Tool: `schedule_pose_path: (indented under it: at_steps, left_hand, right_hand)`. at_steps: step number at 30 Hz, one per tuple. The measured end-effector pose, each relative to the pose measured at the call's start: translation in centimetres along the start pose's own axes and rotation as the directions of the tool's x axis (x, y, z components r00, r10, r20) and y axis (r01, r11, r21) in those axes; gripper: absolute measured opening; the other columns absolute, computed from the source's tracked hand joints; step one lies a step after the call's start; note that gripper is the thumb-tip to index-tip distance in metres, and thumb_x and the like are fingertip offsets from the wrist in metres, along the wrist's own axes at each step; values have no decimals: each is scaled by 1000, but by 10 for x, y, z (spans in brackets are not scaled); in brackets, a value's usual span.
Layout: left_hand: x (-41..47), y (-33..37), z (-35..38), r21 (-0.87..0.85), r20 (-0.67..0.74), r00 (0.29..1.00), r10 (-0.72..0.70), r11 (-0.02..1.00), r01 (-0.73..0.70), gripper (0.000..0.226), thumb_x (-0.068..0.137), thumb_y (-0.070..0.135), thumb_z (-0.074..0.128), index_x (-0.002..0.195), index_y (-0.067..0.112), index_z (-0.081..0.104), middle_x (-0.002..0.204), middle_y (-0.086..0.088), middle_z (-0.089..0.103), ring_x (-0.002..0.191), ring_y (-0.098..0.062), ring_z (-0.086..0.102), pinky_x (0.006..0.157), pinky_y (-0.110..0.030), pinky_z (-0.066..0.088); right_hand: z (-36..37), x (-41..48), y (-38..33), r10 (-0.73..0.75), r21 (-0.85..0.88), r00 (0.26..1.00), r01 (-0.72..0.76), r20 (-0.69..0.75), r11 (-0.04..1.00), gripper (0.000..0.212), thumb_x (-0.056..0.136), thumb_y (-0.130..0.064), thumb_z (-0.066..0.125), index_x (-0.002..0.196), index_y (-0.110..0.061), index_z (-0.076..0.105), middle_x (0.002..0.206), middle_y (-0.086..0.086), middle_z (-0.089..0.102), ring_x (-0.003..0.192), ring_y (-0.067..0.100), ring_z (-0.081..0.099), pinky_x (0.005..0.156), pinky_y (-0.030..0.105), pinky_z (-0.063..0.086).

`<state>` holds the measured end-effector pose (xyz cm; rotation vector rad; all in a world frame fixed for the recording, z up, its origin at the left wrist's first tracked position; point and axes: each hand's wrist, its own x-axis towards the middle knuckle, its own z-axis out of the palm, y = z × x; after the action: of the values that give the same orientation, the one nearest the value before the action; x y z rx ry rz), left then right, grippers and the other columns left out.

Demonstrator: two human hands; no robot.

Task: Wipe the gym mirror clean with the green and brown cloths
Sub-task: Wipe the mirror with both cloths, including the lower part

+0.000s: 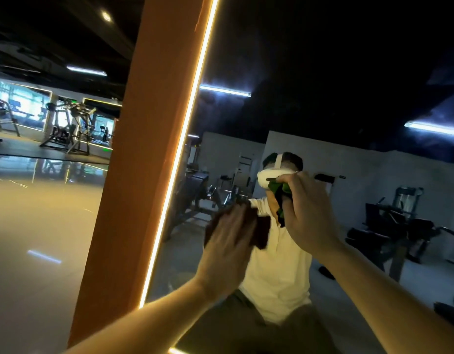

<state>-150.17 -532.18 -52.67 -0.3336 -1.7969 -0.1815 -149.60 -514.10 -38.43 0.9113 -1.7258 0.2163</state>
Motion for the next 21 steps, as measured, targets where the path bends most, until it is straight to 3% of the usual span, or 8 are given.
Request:
schedule_pose_path:
  at_steps: [3,5,6,8,10,11,14,21]
  left_hand:
    - [-12,-6,-12,85,159,940,302,944,-318,63,101,28,49,160,20,29,169,-14,24,157,-33,21,124,-53,27]
    - [20,-36,-29,192,229,894,386,882,-430,59,101,26,48,158,21,34,166,-15,30,152,-34,30,121,-50,36]
    - [41,-51,-37,238,205,916,345,890,-389,54,104,26,42,158,20,35,165,-15,31,148,-32,34,120,-47,39]
    - [86,-76,-54,223,48,995,85,970,-93,53,108,28,29,159,13,33,164,-20,29,148,-34,34,120,-50,38]
    - [110,-87,-65,82,-122,978,-167,981,177,57,108,27,30,160,4,29,165,-24,28,154,-41,26,123,-56,30]
    - [111,-85,-62,21,-163,962,-220,974,226,58,108,28,29,160,3,28,166,-23,26,156,-40,20,125,-56,26]
    - [80,-52,-39,-77,-123,971,-206,977,198,57,107,25,37,160,5,31,169,-19,22,158,-34,15,126,-58,21]
    - [-15,32,9,-152,60,994,93,985,-83,52,112,39,30,159,18,36,172,-11,17,160,-28,9,128,-56,17]
  right_hand:
    - [-4,-12,1,-7,0,998,7,65,1000,29,94,-15,43,122,-18,49,115,8,54,97,28,54,80,35,36]
    - [-8,-14,2,15,3,997,-16,81,1000,31,95,-18,39,123,-15,52,118,10,55,100,31,55,80,36,39]
    - [-8,-14,2,26,-2,996,-26,84,1000,34,95,-21,36,123,-13,54,118,12,56,100,32,57,79,38,42]
    - [-8,-12,1,37,-14,996,-36,77,999,38,94,-24,33,121,-10,56,116,14,57,95,33,58,78,39,43]
    - [-7,-12,-3,50,-16,997,-50,56,999,36,94,-22,35,120,-9,56,113,14,58,93,32,58,77,36,41]
    - [-6,-12,-4,58,-12,997,-58,44,998,33,94,-19,37,120,-9,56,112,14,58,93,31,58,77,35,39]
    - [-6,-17,-5,96,41,995,-97,31,994,29,93,-12,45,120,-8,56,113,13,58,97,30,56,80,36,38]
    - [-10,-65,4,152,193,987,-141,-43,971,25,101,-4,52,125,-9,52,121,10,55,105,19,54,79,32,48]
